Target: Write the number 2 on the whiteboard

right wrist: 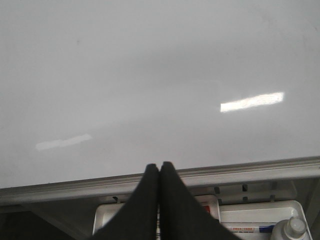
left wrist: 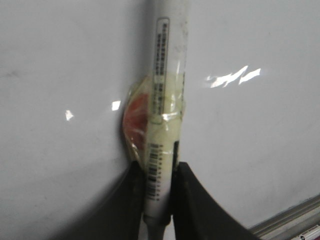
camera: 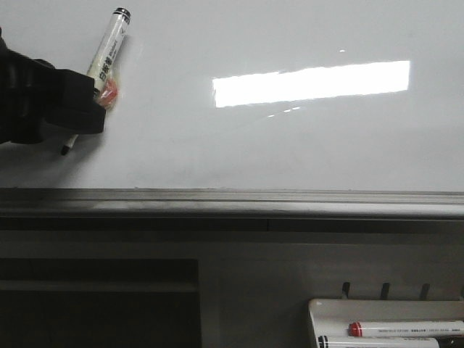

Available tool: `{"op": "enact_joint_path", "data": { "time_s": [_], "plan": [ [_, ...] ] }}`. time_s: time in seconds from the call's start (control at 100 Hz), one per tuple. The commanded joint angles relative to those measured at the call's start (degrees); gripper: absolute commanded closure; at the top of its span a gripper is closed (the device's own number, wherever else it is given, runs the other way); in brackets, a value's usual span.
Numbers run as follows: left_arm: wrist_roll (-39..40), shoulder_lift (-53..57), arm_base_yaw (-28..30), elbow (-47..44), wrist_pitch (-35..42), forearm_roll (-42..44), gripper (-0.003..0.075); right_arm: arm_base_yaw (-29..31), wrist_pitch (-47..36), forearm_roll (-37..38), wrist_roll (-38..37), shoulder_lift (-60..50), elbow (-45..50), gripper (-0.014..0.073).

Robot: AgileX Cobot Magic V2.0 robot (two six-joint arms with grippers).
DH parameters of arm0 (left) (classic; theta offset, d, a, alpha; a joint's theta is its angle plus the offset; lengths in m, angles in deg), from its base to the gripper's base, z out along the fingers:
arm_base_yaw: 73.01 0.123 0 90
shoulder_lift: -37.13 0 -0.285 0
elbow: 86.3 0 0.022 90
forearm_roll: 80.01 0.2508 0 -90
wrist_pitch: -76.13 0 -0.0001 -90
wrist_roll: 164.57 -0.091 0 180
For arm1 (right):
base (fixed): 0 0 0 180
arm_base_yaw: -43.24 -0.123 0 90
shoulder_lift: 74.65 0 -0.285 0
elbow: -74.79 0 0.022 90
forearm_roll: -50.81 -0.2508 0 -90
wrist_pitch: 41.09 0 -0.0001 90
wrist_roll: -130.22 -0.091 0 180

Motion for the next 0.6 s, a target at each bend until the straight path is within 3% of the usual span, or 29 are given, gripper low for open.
{"op": "enact_joint_path", "data": {
  "time_s": [0.0, 0.08, 0.27, 0.34, 0.49, 0.59],
  "plan": [
    [0.59, 0.95, -0.34, 1.74, 2.12, 0.26, 0.0741, -0.09, -2.93, -0.96, 0.79, 1.04, -1.81, 0.0664],
    [0.59, 1.56, -0.49, 1.74, 2.09, 2.97, 0.0741, -0.63, -1.49, -4.37, 7.25, 1.04, -2.02, 0.0664],
    [0.59, 5.42, -2.54, 1.74, 1.99, 17.42, 0.0741, -8.26, -1.38, -27.73, 33.59, 2.18, -2.02, 0.063],
    [0.59, 7.06, -4.17, 1.74, 1.53, 22.51, 0.0741, -11.78, -1.77, -32.65, 39.54, 4.15, -2.02, 0.0543],
    [0.59, 9.29, -8.54, 1.63, -0.4, 32.92, 0.0741, -20.38, -2.11, -40.24, 51.88, 9.84, -2.02, 0.0252],
    [0.59, 9.79, -11.52, 1.63, -0.98, 40.01, 0.0741, -25.63, -2.24, -43.47, 61.53, 13.76, -3.22, 0.0205]
  ]
}}
